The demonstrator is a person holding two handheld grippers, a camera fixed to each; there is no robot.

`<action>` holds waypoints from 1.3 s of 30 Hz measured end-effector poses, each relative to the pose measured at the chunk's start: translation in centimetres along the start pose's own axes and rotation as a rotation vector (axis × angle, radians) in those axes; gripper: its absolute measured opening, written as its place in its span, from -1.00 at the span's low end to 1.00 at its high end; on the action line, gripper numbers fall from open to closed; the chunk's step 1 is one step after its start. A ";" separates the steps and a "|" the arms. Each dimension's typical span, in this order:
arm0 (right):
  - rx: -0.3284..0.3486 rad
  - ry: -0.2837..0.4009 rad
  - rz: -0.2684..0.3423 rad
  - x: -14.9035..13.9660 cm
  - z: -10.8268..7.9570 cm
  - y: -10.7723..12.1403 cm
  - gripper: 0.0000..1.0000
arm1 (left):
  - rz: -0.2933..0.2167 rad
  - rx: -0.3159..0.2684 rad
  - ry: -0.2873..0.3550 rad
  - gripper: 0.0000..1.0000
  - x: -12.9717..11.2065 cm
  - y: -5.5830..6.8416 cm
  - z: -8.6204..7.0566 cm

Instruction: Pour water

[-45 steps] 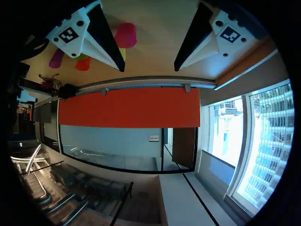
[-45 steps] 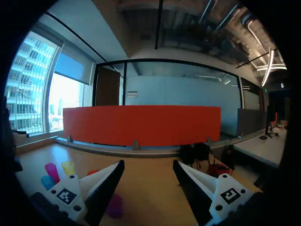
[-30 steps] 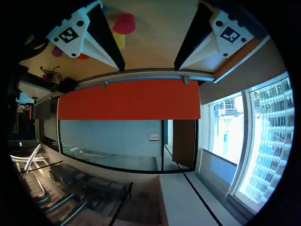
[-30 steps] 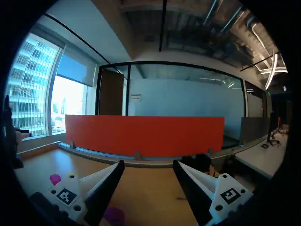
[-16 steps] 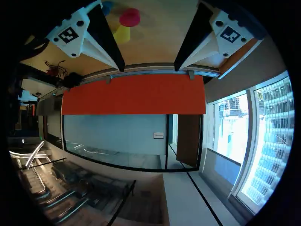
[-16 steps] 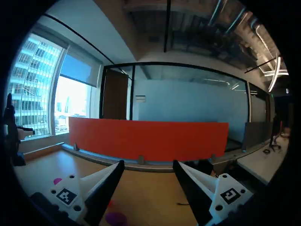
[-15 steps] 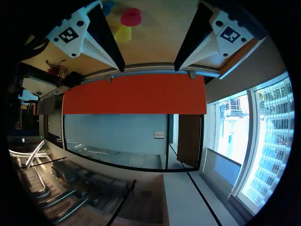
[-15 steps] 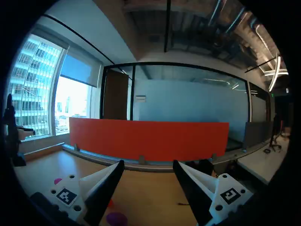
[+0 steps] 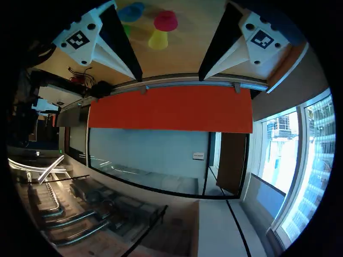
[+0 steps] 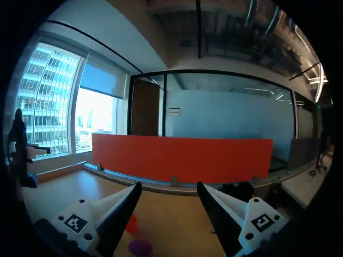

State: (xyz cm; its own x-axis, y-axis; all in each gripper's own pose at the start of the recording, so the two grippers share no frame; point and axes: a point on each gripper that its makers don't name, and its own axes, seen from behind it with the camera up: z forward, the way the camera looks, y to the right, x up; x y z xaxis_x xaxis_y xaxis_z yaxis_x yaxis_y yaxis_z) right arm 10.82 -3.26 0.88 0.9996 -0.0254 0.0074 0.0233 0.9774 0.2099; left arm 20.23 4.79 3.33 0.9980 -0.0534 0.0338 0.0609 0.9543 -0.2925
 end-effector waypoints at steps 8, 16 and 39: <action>0.107 0.014 0.000 1.0 -0.5 -1.9 0.99 | 0.019 -0.087 -0.014 0.95 -0.4 1.7 -0.7; 0.157 0.011 -0.007 1.1 -0.3 -2.9 0.99 | 0.037 -0.144 -0.023 0.95 -1.4 3.1 -1.2; 0.364 -0.032 -0.071 0.3 0.0 -7.1 0.99 | 0.043 -0.307 -0.085 0.95 -3.7 5.8 -2.0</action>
State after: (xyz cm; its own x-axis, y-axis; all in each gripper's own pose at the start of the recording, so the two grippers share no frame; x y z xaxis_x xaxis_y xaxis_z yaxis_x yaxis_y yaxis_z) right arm 10.97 -10.16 -0.61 0.9947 -0.1027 0.0094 0.0810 0.8343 0.5453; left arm 16.92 9.88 -0.42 0.9956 0.0225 0.0908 0.0334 0.8213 -0.5695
